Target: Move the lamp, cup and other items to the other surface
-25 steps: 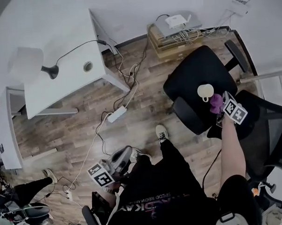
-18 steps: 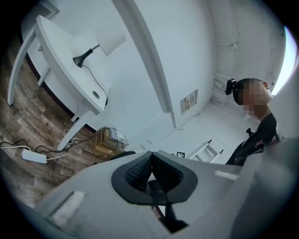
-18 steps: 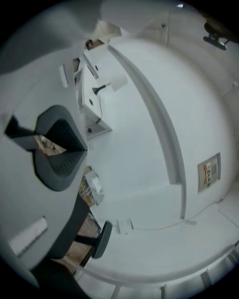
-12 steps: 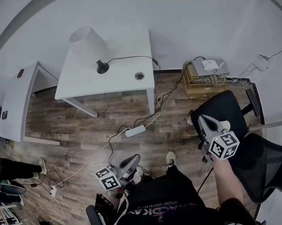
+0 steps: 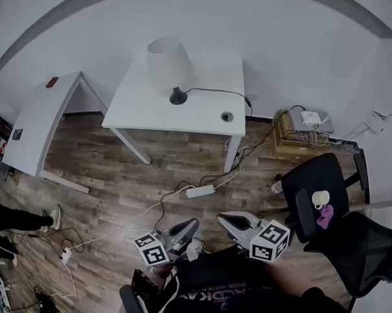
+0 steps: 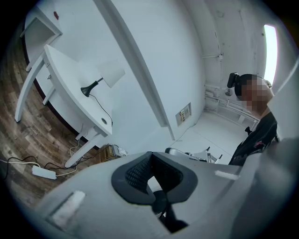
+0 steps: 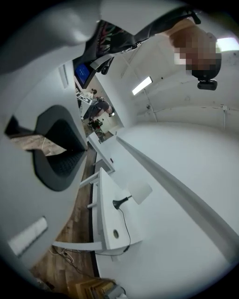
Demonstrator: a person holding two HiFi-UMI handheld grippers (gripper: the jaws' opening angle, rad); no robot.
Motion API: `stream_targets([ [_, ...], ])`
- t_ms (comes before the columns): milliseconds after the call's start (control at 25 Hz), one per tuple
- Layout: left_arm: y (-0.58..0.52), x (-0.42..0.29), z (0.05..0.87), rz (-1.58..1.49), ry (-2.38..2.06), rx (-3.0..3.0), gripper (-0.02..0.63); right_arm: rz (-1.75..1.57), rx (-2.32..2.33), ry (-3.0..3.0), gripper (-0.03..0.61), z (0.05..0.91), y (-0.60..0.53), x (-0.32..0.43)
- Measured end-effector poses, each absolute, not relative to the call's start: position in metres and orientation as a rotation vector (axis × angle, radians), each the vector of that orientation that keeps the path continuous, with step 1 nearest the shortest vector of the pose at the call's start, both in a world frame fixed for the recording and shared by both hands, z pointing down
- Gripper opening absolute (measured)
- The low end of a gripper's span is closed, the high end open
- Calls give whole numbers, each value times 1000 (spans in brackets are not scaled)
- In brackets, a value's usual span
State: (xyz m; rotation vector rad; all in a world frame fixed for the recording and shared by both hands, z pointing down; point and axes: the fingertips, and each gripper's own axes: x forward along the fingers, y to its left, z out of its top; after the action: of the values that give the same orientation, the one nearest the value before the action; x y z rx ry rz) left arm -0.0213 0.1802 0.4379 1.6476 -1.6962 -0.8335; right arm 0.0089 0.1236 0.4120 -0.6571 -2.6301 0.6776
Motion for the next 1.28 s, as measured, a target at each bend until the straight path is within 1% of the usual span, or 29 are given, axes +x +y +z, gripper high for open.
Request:
stream_targets([
  [200, 205, -32, 437, -844, -1710, 1654, -2, 538, -835, -2552, 3, 420, 182, 5],
  [360, 221, -39, 438, -846, -1729, 1654, -2, 426, -856, -2574, 3, 422, 201, -2],
  [600, 238, -44, 438, -860, -1745, 1647, -2, 533, -827, -2545, 5, 429, 202, -3],
  [1280, 246, -37, 441, -896, -1714, 1656, -2, 503, -803, -2517, 3, 438, 214, 2],
])
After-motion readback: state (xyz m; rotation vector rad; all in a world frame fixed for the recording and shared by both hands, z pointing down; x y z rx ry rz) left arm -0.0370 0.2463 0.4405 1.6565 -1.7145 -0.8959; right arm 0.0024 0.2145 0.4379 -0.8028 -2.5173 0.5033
